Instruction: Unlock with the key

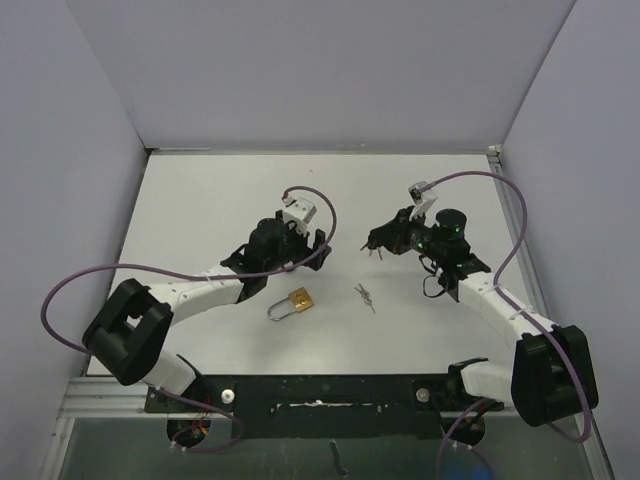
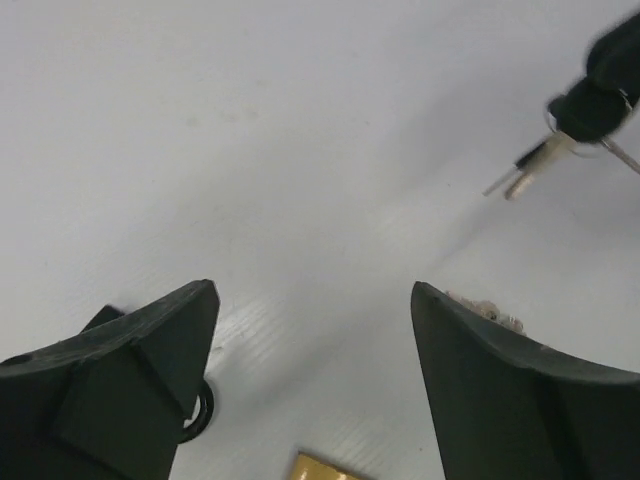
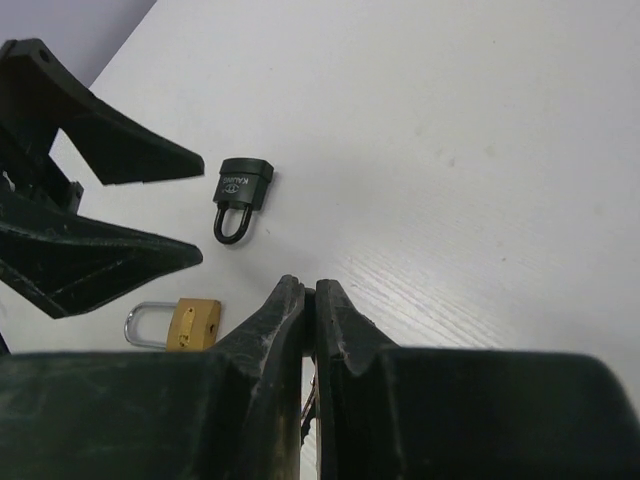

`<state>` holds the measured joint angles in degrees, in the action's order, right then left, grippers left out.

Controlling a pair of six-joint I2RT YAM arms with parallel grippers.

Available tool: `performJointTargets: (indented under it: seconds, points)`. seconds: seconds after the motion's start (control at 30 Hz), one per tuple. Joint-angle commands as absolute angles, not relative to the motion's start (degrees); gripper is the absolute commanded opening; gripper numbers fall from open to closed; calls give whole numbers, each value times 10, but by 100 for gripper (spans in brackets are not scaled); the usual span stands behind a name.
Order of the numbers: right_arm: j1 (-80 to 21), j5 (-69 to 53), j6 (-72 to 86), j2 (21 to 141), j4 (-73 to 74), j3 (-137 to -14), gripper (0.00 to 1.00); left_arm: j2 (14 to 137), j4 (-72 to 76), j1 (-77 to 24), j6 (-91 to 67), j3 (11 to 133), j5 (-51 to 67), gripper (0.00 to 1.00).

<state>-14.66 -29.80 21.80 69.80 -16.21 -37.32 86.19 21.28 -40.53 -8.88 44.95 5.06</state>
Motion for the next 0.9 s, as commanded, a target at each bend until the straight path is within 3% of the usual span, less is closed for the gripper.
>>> performJointTargets:
  seconds: [0.0,0.1,0.53,0.87]
  points:
    - [-143,-250,235,670,-149,-394,0,813,215,-388,-167,438,-120,89]
    - [-143,-245,234,660,-136,-392,0,808,140,-378,-190,447,-174,95]
    - [-140,-243,233,627,-114,-382,0,858,8,-356,-302,473,-205,97]
    - [-138,-246,236,612,-111,-375,0,946,0,-339,-339,522,-174,98]
